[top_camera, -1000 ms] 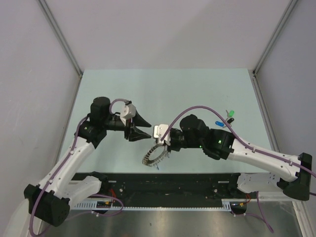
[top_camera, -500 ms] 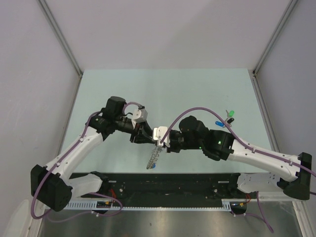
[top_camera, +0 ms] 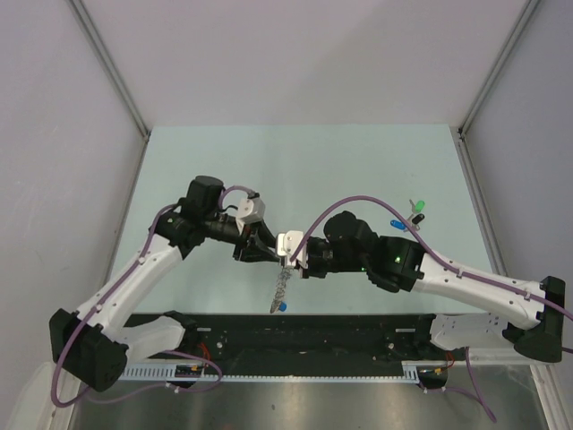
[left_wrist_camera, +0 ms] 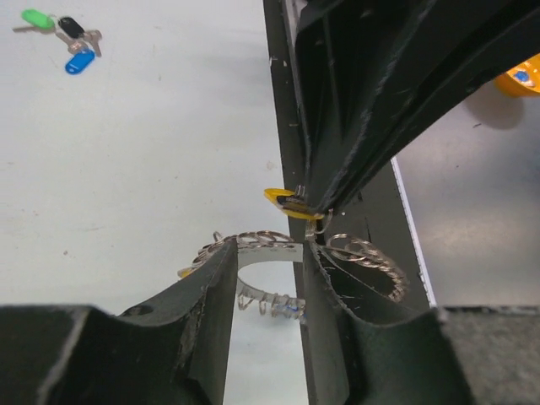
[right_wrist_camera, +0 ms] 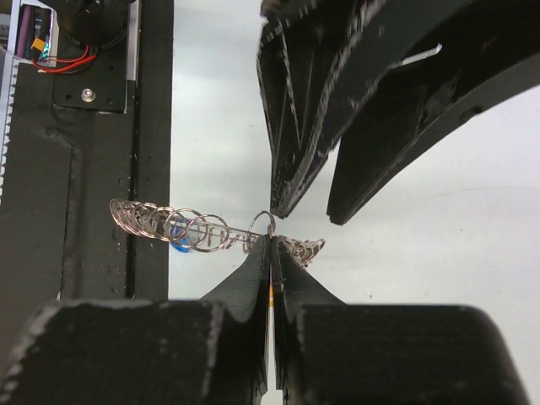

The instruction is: Put the keys on the keyring

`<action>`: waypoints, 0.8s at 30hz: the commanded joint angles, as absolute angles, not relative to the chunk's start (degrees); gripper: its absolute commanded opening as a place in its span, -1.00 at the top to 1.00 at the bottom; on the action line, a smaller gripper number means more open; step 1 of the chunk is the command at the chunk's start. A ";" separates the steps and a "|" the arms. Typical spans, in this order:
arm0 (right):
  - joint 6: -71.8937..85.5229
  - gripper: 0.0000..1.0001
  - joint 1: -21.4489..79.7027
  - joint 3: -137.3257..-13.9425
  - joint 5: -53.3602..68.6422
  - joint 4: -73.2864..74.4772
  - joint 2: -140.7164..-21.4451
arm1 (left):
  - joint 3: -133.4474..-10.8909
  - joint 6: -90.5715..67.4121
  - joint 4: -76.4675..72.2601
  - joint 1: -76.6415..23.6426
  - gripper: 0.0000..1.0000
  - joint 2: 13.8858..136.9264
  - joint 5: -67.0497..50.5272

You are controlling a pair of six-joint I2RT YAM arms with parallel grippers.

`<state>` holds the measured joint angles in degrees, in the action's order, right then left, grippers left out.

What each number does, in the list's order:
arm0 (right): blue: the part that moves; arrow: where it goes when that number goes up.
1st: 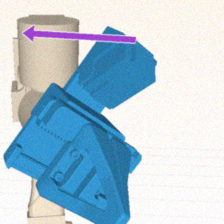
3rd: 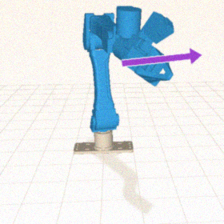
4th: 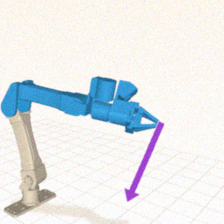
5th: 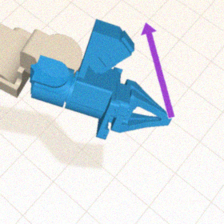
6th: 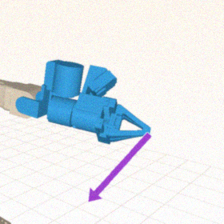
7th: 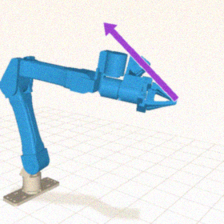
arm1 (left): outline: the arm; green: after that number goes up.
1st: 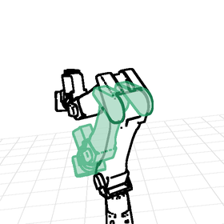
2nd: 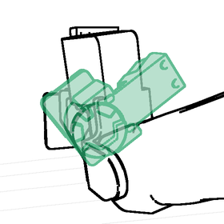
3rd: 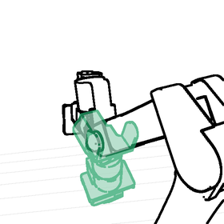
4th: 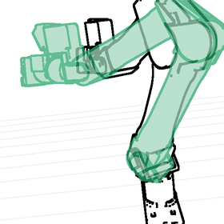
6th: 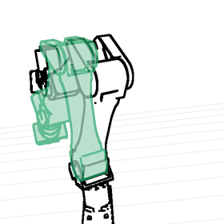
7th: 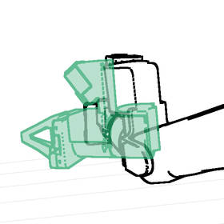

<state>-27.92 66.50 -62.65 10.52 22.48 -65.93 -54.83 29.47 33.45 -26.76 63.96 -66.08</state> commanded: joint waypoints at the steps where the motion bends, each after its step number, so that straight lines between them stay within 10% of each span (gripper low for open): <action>1: -28.30 1.00 67.06 -63.46 9.40 20.13 -64.78 | -54.32 24.79 30.42 -26.46 0.16 58.19 -67.06; 24: -28.30 1.00 67.59 -63.46 8.88 19.86 -65.04 | -55.72 28.20 35.32 -30.50 0.25 63.63 -66.88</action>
<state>-27.94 67.13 -62.65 9.63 22.48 -65.93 -54.17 25.54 31.97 -29.30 62.13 -66.11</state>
